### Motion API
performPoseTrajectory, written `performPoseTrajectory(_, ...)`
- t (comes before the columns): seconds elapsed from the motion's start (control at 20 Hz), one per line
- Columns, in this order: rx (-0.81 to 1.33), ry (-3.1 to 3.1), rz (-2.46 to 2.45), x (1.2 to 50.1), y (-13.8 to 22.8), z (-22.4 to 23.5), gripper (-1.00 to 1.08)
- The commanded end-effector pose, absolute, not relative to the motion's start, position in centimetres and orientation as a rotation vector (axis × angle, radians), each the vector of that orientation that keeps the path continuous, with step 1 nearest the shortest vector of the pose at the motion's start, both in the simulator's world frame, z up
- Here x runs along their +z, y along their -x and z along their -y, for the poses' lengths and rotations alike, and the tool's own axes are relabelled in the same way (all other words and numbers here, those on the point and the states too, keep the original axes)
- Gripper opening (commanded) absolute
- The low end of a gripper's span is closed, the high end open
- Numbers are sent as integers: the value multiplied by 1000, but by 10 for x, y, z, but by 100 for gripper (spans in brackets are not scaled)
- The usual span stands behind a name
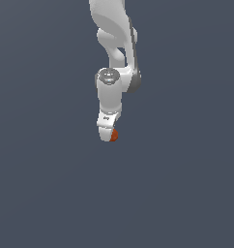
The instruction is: Pick up the object and move it to a goal position.
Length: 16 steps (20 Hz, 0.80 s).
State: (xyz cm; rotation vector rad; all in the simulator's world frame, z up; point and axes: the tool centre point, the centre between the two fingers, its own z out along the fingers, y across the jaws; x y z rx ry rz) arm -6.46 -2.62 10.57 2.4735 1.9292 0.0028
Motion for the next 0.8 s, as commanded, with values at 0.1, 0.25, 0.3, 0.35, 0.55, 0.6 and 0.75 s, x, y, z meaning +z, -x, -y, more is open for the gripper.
performPoseTrajectory(0.1,1,-2381,-2046,102,70,28,100)
performPoseTrajectory(0.25,1,-2334,-2101,100,72,28,100)
performPoseTrajectory(0.3,0,-2320,-2116,99,73,28,100)
performPoseTrajectory(0.35,0,-2309,-2129,99,74,29,100)
performPoseTrajectory(0.55,0,-2275,-2166,97,75,29,100)
performPoseTrajectory(0.6,0,-2270,-2172,97,76,29,100)
performPoseTrajectory(0.75,0,-2263,-2179,97,76,29,100)
